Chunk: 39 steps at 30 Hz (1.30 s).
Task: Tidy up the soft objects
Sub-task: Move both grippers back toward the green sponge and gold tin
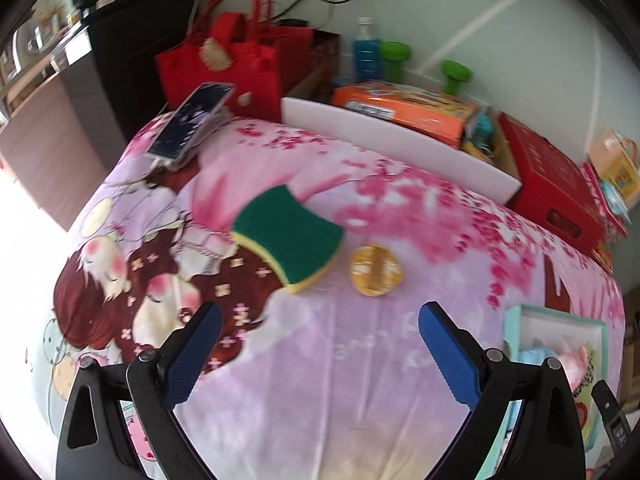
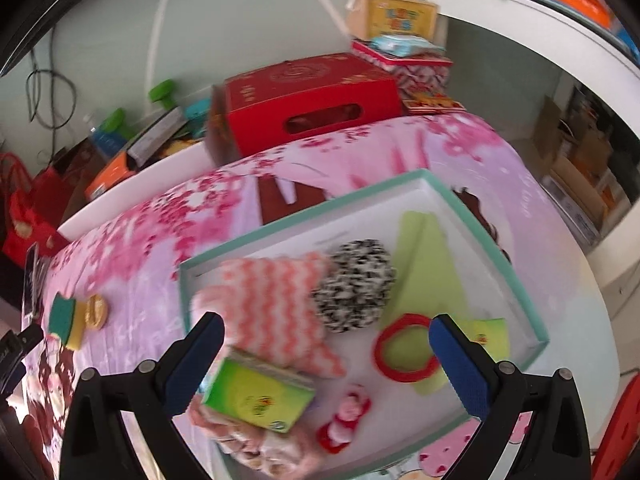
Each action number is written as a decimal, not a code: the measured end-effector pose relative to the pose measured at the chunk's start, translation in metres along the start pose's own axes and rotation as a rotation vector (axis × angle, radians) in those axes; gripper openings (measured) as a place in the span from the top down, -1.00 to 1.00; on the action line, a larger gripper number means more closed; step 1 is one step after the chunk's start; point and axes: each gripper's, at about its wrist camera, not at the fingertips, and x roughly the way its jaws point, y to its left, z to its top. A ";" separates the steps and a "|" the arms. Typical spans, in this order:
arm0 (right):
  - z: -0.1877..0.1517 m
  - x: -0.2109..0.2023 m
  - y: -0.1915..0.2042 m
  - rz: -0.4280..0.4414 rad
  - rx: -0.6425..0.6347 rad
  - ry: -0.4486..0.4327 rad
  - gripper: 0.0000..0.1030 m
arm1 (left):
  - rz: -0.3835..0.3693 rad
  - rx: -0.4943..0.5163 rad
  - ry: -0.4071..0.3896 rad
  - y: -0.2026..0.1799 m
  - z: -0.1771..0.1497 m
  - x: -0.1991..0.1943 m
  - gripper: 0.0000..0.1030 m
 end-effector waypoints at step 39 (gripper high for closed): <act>-0.053 0.032 0.182 0.251 -0.389 0.030 -1.00 | 0.064 -0.184 0.113 0.080 -0.002 0.051 -0.91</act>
